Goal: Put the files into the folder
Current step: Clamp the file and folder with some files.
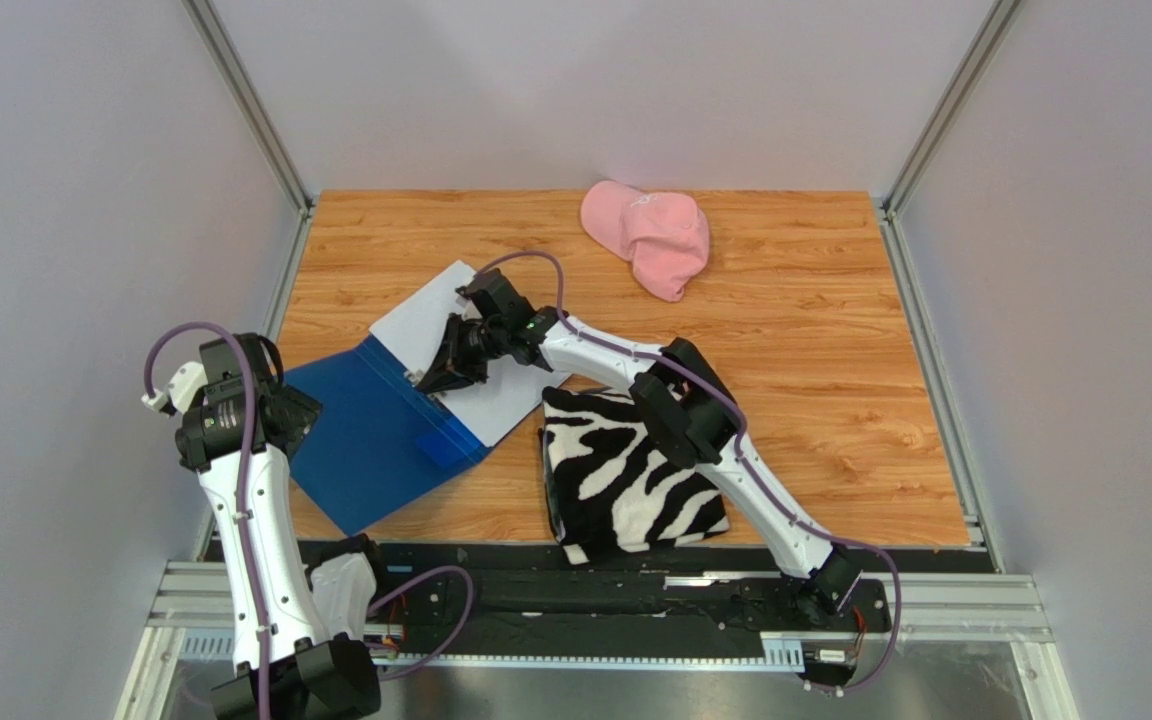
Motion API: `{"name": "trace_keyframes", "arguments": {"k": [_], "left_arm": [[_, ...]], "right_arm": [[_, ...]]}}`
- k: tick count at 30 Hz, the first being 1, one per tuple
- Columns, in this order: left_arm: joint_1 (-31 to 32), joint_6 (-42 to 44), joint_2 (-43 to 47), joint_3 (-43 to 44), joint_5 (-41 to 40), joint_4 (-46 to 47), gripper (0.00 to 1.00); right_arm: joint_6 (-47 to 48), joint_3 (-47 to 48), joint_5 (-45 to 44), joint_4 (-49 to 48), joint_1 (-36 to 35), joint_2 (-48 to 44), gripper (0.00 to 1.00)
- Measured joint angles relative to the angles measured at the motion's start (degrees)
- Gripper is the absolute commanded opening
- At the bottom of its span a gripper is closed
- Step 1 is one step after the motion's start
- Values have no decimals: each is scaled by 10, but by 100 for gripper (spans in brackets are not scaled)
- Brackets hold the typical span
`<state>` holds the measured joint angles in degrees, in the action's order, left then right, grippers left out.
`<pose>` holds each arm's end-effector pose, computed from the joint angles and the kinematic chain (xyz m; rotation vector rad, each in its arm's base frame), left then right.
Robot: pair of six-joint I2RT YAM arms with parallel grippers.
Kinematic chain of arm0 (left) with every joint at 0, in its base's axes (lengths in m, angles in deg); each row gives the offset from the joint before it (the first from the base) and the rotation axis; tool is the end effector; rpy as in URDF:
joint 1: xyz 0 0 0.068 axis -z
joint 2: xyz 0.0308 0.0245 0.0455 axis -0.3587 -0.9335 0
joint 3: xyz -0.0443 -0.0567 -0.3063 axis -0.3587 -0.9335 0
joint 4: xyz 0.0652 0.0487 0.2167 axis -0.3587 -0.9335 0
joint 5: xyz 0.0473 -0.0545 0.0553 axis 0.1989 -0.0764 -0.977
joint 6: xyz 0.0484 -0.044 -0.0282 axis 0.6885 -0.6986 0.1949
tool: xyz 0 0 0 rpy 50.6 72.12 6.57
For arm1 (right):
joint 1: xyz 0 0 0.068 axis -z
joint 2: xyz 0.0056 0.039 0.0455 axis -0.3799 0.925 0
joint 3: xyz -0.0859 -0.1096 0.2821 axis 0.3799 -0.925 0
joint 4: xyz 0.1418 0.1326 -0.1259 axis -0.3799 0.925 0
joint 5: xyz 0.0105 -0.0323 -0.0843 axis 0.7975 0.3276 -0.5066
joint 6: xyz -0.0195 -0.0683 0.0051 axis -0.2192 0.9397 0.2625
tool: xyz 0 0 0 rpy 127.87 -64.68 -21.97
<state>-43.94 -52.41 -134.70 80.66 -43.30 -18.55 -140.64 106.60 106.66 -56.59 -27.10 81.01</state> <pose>0.0678 0.0499 0.3237 -1.4971 2.0768 0.3092 0.3610 0.4727 0.1663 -0.1101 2.7014 1.5370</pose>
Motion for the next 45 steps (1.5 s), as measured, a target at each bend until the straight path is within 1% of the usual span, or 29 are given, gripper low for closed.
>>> {"name": "trace_keyframes", "arguments": {"k": [1,5,9,11,13,15,17,18,19,20,22,23,25,26,28,29,32,35,39,40,45], "left_arm": [[0,1,-1,0,0,1,99],[0,11,-6,0,2,10,98],[-1,51,-11,1,30,35,88],[-1,86,-14,7,63,54,81],[-1,123,-14,15,114,83,77],[-1,147,-15,21,167,112,71],[0,160,-25,26,219,145,63],[3,164,-40,30,254,165,60],[7,167,-54,33,272,180,57],[14,168,-79,37,291,197,52],[34,170,-138,55,319,220,46],[45,172,-179,67,332,236,38],[71,172,-261,91,350,262,29],[82,175,-296,100,356,275,19],[106,184,-365,134,360,273,10],[118,187,-405,157,362,277,1],[140,203,-504,224,365,286,0],[151,214,-577,265,378,289,0],[162,223,-652,314,388,283,0],[167,224,-675,338,390,276,0],[193,231,-755,408,396,264,0]], "right_arm": [[-1,-4,0,0,0,0,0],[2,-24,5,-5,1,-2,0],[26,-45,6,-7,2,-13,0],[44,-50,6,-7,3,-18,0],[52,-50,7,-8,4,-18,0],[58,-50,9,-8,5,-18,0],[61,-50,11,-8,7,-18,0],[62,-50,11,-8,8,-18,0],[61,-49,11,-7,9,-18,0],[61,-48,11,-7,10,-18,0],[61,-46,10,-5,14,-18,0],[61,-44,10,-4,16,-17,0],[59,-42,9,-3,19,-17,0],[58,-40,8,-3,22,-16,0],[57,-34,6,-3,27,-13,0],[56,-31,6,-3,28,-11,0],[52,-24,6,-3,32,-6,0],[51,-21,6,-3,34,-5,0],[47,-12,6,-3,36,2,0],[46,-11,6,-3,36,3,0],[46,-10,6,-4,40,3,0]]}}
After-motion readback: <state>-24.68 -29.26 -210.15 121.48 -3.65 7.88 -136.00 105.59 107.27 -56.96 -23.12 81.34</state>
